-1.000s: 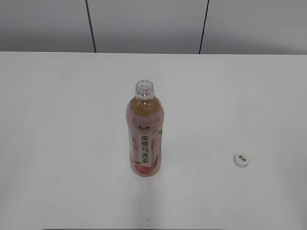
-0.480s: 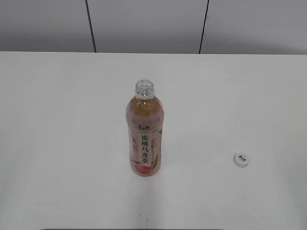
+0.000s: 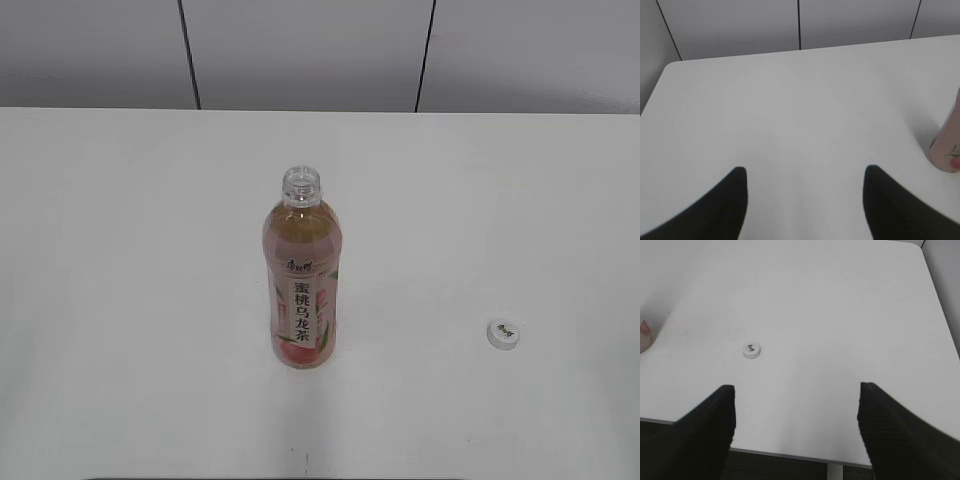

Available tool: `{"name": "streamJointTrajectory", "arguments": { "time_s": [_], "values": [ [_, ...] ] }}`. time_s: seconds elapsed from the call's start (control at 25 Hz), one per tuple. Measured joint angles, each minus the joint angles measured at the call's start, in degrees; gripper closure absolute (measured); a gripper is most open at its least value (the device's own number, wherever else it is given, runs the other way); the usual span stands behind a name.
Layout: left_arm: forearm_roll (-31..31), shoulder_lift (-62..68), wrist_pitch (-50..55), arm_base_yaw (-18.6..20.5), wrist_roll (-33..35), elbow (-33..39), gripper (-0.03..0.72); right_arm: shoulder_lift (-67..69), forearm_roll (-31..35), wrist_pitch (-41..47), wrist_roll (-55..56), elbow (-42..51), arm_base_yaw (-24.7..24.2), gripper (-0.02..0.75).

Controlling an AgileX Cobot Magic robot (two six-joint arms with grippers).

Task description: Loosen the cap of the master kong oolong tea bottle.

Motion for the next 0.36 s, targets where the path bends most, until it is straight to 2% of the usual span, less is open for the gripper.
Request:
{"name": "streamJointTrajectory", "arguments": {
  "time_s": [0.36],
  "values": [
    [0.00, 0.00, 0.00, 0.00, 0.00, 0.00, 0.265, 0.00, 0.00, 0.00, 0.00, 0.00, 0.00, 0.160]
  ]
}}
